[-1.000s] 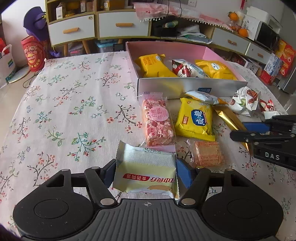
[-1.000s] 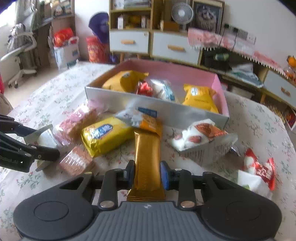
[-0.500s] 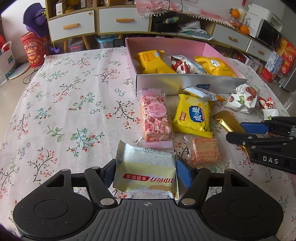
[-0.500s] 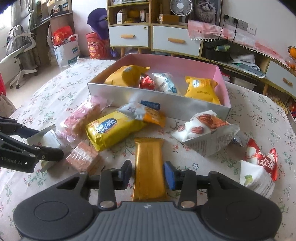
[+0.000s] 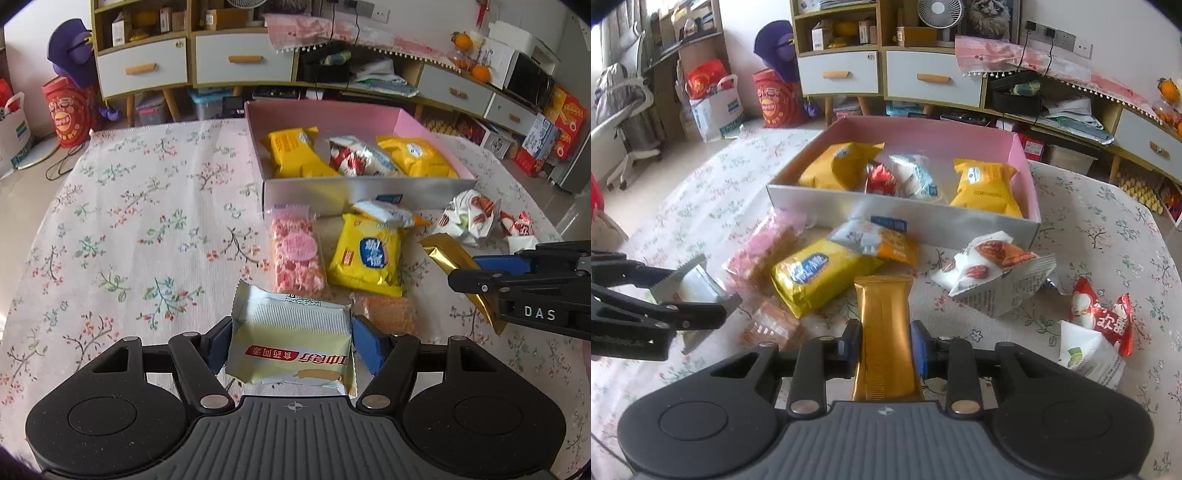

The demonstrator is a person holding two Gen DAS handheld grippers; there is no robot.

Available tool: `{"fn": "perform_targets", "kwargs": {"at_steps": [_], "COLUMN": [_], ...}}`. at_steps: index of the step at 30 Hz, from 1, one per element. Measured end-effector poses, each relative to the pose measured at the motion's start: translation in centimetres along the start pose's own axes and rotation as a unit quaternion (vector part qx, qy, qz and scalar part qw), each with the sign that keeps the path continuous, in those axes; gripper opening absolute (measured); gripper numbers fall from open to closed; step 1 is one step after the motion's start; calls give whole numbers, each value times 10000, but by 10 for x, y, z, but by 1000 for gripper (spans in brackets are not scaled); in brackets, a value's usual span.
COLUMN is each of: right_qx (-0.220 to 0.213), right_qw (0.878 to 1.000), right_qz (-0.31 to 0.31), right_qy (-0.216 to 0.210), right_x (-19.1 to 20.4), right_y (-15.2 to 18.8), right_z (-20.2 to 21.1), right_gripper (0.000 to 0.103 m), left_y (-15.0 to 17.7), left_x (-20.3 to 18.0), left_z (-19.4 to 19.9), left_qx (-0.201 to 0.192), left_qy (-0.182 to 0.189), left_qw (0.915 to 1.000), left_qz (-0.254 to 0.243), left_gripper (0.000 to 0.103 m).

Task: Organize snacks
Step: 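Carry the gold bar and white cake packet into the pink box and open both grippers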

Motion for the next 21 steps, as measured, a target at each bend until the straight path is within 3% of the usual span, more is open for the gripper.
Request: {"fn": "perform_targets", "kwargs": {"at_steps": [13, 21], "right_qx": [-292, -464], "right_qw": [9990, 9948], "right_qz": [-291, -810], "right_qy": [-182, -398], "right_x": [-17, -49], "right_y": [-16, -36], "right_z": [22, 30], "right_gripper": [13, 13], "left_y": [-14, -41], "left_x": [-12, -21], "left_z": [17, 14], "left_qx": [-372, -466], "left_qy": [74, 50], "left_qw": [9992, 9984], "left_qz": [146, 331], "left_gripper": [67, 67]}}
Point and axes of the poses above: each gripper's, at about its wrist camera, not at the fingertips, and z roughly against the way its jaws point, x to its left, y to its underside, the point moved 1 cm from there along -z, roughly the way its jaws point, and after that the axes turned 10 degrees about x, right-handed, at the moved point
